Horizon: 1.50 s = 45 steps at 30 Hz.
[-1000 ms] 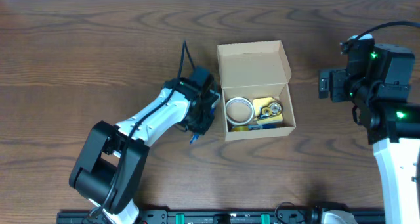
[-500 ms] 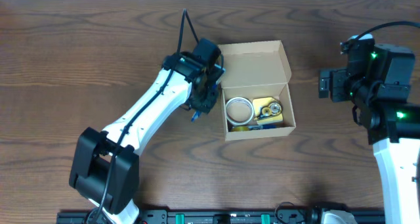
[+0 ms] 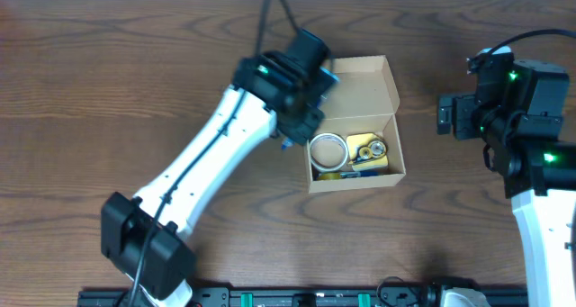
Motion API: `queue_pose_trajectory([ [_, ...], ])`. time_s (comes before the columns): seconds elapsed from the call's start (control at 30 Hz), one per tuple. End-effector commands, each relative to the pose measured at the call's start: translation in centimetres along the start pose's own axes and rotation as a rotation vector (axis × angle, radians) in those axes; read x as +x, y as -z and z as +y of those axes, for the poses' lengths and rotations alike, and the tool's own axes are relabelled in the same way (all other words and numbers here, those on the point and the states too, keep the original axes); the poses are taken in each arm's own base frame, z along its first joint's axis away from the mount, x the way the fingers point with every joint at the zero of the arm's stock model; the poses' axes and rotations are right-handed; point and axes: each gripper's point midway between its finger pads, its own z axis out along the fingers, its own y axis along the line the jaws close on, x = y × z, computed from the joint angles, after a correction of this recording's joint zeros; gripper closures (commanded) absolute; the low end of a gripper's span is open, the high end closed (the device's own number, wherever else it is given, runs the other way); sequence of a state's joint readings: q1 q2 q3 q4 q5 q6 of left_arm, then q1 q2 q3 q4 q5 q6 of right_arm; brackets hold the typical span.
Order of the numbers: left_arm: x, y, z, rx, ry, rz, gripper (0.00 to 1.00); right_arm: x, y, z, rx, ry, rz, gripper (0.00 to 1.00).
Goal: Pack container
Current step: 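Lift the blue pen with the left gripper over the box, then lower the pen into the box and open the left gripper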
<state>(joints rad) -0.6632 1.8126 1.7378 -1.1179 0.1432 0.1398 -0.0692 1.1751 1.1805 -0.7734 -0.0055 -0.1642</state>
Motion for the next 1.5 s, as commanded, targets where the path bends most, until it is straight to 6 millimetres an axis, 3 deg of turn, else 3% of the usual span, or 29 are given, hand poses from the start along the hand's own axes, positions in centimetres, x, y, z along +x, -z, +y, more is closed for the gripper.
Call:
queue_pose_trajectory([
  [0.0,-1.3,0.1,-3.1,0.031,-0.147,-0.042,0.94,-0.1,0.4,-0.1,-0.002,-0.019,-0.011,0.01],
  [0.13,-2.6,-0.1,-5.3,0.062,-0.226,-0.096,0.94,0.0,0.4,0.2,-0.022,-0.019,-0.01,0.01],
  [0.27,-2.9,-1.1,-6.2,0.111,-0.25,-0.094,0.94,0.0,0.6,0.2,-0.022,-0.02,-0.013,0.01],
  [0.47,-1.9,-5.8,-6.9,0.176,-0.243,0.014,0.94,-0.7,1.8,0.1,-0.014,-0.018,-0.057,0.01],
  [0.57,-1.7,-7.1,-7.6,0.225,-0.238,0.039,0.94,-1.0,2.4,0.1,-0.01,-0.018,-0.079,0.01],
  [0.8,-1.8,-7.5,-8.1,0.245,-0.302,0.03,0.94,-1.4,3.5,0.3,-0.02,-0.016,-0.115,0.01],
  [0.9,-1.4,-7.1,-9.3,0.322,-0.391,0.021,0.93,-1.5,3.7,0.5,-0.034,-0.015,-0.123,0.01],
  [1.17,1.0,-6.9,-9.9,0.377,-0.54,0.089,0.92,-1.7,4.6,0.5,-0.03,-0.014,-0.148,0.01],
  [1.47,2.5,-8.2,-10.7,0.439,-0.569,0.154,0.88,-2.2,6.1,0.4,-0.022,-0.013,-0.195,0.01],
])
